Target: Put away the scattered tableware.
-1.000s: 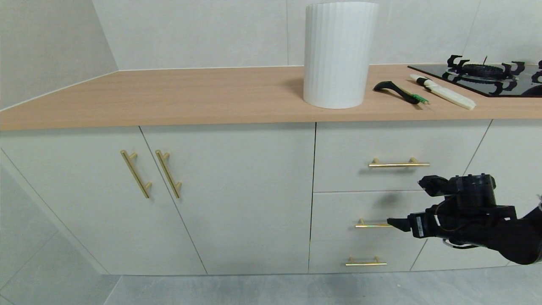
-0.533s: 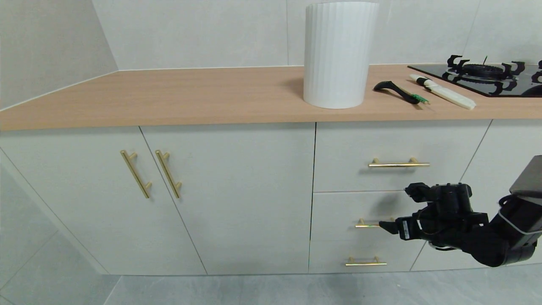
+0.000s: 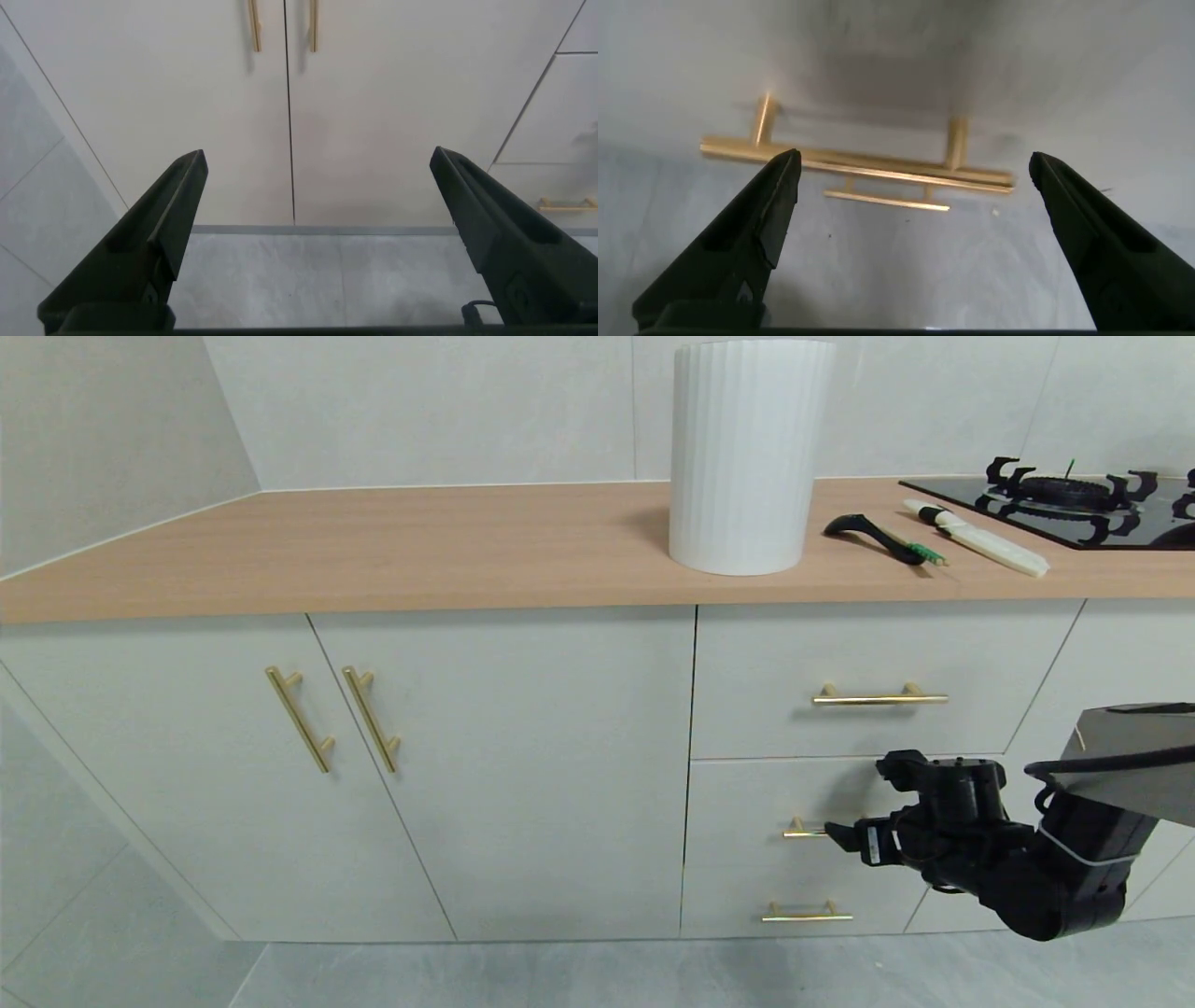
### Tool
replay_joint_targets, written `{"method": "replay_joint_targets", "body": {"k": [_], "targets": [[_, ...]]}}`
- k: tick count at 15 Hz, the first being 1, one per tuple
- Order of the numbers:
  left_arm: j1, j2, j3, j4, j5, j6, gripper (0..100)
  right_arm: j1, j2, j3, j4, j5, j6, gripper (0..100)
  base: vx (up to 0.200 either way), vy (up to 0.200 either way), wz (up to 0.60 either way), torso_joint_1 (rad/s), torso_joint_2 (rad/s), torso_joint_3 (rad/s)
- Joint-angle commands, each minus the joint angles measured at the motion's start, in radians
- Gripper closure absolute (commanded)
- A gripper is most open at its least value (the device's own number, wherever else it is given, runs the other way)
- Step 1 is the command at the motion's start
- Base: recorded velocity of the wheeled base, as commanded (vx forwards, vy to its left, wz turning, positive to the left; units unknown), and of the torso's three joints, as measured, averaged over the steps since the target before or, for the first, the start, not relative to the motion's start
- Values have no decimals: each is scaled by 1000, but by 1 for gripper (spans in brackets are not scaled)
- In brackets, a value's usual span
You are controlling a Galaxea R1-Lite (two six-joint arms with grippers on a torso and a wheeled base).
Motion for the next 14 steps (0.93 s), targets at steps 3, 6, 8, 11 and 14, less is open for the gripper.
{"method": "replay_joint_targets", "body": {"k": [3, 6, 8, 11, 14], "targets": [[0, 1, 0, 0, 1, 0, 0, 5, 65, -37, -20, -48, 6, 0, 0, 0, 0, 0, 0, 0], [0, 1, 0, 0, 1, 0, 0, 5, 82, -48, -20, -74, 6, 0, 0, 0, 0, 0, 0, 0], [0, 1, 0, 0, 1, 0, 0, 7, 82, -39, -18, -74, 5, 0, 0, 0, 0, 0, 0, 0], [0, 1, 0, 0, 1, 0, 0, 7, 85, -37, -11, -76, 5, 0, 0, 0, 0, 0, 0, 0], [0, 1, 0, 0, -1, 0, 0, 7, 83, -33, -8, -76, 3, 0, 0, 0, 0, 0, 0, 0]]}}
